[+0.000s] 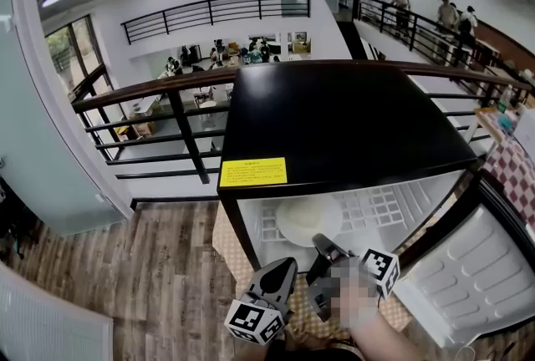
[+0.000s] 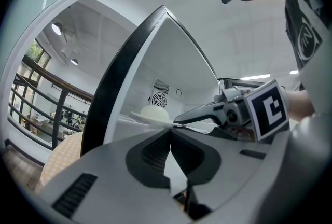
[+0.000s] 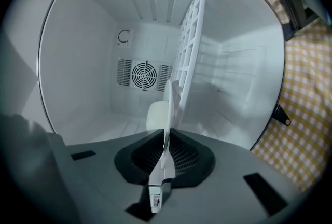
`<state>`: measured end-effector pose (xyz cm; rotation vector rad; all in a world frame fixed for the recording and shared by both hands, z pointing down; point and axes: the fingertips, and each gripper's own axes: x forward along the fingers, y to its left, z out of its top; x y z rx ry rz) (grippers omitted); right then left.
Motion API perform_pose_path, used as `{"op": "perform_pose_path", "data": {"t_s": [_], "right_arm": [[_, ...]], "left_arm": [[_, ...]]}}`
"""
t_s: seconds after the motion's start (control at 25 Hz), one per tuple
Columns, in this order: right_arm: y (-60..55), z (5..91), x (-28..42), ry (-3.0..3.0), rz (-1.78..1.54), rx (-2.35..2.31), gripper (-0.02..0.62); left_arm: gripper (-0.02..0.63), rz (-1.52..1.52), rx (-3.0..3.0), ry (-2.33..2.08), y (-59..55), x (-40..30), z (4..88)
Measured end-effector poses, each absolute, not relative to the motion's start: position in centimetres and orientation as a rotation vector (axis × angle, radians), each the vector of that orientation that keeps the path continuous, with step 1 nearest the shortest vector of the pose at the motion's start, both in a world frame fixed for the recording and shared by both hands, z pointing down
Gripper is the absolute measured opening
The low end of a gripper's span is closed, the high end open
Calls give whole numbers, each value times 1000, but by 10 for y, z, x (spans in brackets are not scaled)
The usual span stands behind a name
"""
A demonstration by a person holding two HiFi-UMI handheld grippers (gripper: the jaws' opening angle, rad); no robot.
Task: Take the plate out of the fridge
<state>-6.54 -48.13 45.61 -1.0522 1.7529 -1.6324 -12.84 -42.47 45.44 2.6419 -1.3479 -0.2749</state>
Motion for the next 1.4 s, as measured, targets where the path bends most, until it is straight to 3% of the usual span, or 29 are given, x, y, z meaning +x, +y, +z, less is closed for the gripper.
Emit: {"op": "perform_pose_path", "data": {"t_s": [0.64,1.4], "right_arm": [[-467,457,-26,1641,-1595,-973,51],[-468,461,-41,1619,-1646,-924,52]], "left_arm": [[8,-264,2655,-1319,-427,-120,455],[8,-259,2638,-1342,-426,-129,457]]}}
